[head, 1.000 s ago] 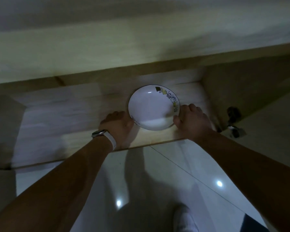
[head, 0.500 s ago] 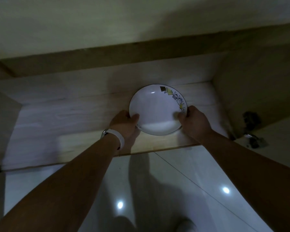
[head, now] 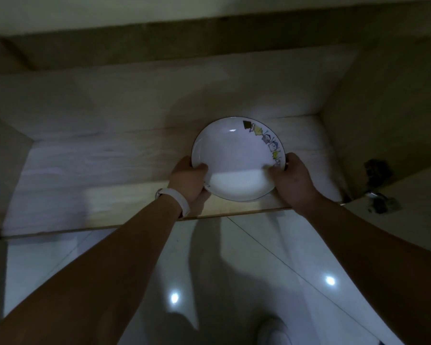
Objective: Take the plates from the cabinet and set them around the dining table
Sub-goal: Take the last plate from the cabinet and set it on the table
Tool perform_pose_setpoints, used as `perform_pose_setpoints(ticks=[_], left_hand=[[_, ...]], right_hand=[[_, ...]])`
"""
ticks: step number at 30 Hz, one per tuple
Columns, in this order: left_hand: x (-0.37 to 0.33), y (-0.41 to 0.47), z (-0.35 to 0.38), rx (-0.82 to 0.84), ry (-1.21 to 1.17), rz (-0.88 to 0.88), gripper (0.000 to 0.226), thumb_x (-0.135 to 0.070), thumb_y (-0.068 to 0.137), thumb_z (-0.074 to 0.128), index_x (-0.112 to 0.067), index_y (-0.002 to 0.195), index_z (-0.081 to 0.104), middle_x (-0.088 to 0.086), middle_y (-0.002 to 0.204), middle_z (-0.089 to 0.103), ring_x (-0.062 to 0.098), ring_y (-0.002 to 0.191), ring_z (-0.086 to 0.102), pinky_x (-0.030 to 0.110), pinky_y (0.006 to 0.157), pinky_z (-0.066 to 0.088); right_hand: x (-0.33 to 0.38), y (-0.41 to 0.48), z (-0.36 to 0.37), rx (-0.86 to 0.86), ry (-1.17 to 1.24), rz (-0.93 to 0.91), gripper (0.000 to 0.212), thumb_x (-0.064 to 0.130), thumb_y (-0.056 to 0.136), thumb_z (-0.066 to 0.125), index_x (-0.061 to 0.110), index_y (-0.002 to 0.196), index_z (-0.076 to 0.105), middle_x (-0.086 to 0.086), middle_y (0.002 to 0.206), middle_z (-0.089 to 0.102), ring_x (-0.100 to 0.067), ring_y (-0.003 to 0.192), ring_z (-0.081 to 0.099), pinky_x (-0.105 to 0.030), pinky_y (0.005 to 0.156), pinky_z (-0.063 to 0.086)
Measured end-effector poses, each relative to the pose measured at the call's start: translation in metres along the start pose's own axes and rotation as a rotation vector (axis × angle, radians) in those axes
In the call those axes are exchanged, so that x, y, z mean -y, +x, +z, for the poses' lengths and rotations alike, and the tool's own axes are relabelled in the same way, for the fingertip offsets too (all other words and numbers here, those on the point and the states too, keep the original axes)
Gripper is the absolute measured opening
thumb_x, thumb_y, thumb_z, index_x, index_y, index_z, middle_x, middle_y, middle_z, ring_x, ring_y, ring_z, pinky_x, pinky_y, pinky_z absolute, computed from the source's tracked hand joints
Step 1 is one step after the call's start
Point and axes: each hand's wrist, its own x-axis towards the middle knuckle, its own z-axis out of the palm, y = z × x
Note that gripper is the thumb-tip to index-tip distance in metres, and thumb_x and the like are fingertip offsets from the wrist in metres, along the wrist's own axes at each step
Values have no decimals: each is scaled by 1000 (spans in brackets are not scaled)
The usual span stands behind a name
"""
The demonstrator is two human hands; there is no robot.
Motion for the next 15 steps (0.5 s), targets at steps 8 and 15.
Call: perform_pose_setpoints(ticks=[8,15], left_hand=[[12,-47,-7,-38,-245,36,23,-3,86,56,-7,108,61,10,96,67,25,80,65,27,50,53],[9,-87,-26,2,-230,18,25,-13,76,55,-19,97,67,8,93,68,25,79,65,38,63,55]], right_hand=[[-3,-45,-3,132,167,29,27,7,92,58,26,110,65,2,107,71,-19,99,67,-40,79,59],[16,-94,-10,161,195,115,24,7,95,53,13,118,59,0,93,65,-13,73,58,-17,45,45]])
